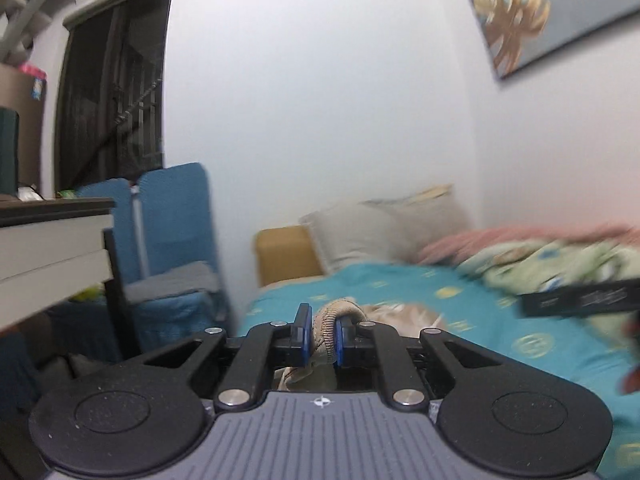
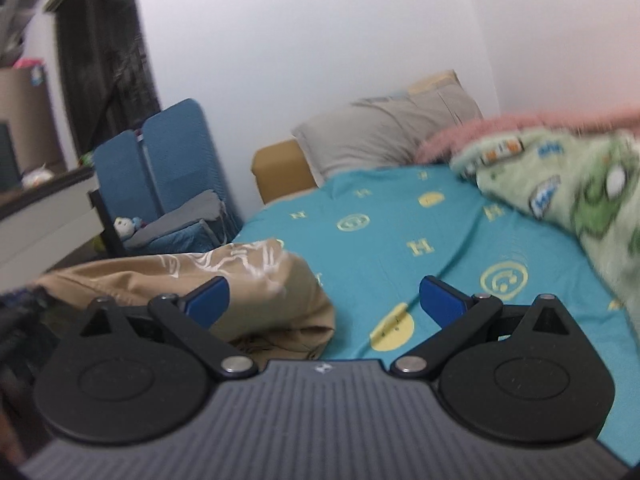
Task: Fold clothes
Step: 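Grasp the tan T-shirt with the left gripper and lift it up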
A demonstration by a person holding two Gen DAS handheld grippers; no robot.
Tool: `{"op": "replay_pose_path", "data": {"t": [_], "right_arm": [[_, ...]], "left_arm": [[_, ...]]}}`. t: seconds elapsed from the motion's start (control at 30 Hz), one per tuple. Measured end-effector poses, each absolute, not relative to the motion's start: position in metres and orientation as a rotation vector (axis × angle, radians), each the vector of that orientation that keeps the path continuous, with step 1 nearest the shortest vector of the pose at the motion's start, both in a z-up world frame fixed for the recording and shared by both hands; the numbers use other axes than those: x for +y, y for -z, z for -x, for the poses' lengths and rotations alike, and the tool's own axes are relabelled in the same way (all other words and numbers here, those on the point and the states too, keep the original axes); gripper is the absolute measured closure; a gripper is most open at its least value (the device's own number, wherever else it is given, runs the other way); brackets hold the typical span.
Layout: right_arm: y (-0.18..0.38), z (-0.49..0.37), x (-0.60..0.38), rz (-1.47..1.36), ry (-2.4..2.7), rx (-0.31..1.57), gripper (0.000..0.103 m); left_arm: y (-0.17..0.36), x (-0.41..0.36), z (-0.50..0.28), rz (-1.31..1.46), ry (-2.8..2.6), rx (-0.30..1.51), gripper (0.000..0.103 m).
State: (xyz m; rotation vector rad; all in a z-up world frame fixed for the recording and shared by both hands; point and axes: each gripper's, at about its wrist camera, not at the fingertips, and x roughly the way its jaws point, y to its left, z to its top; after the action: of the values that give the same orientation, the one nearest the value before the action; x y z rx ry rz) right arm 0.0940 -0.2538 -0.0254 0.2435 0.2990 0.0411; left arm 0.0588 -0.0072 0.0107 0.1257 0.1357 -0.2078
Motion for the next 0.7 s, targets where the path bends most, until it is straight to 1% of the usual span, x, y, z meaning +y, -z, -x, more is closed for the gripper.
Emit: {"op": "replay_pose_path", "data": {"t": [0.13, 0.27, 0.4, 0.5, 0.6, 0.7], "right_arm": [[0.006, -0.071, -0.231, -0.178, -0.097, 0.292, 0.000], [0.003, -0.055, -0.189, -0.104, -0.197, 0.353, 0.000], [0.027, -0.063, -0.135, 0.013, -0.270, 0.429, 0.000], [0.050, -0.078, -0.102, 0.093, -0.267, 0.467, 0.000], [0.066, -0.103, -0.096, 0.066, -0.210, 0.476, 0.000], [0.069, -0.116, -0.114, -0.015, -0.106, 0.449, 0.000]], "left_arm": [[-0.025, 0.020, -0.033, -0.037, 0.271, 0.119, 0.091], [-0.031, 0.045, -0.019, 0.070, 0.291, 0.138, 0.091], [-0.028, 0.074, -0.026, 0.188, 0.311, 0.171, 0.091], [-0.024, 0.086, -0.035, 0.216, 0.318, 0.182, 0.091], [-0.018, 0.089, -0.045, 0.201, 0.297, 0.188, 0.090], [-0.006, 0.088, -0.063, 0.184, 0.266, 0.238, 0.090]]}}
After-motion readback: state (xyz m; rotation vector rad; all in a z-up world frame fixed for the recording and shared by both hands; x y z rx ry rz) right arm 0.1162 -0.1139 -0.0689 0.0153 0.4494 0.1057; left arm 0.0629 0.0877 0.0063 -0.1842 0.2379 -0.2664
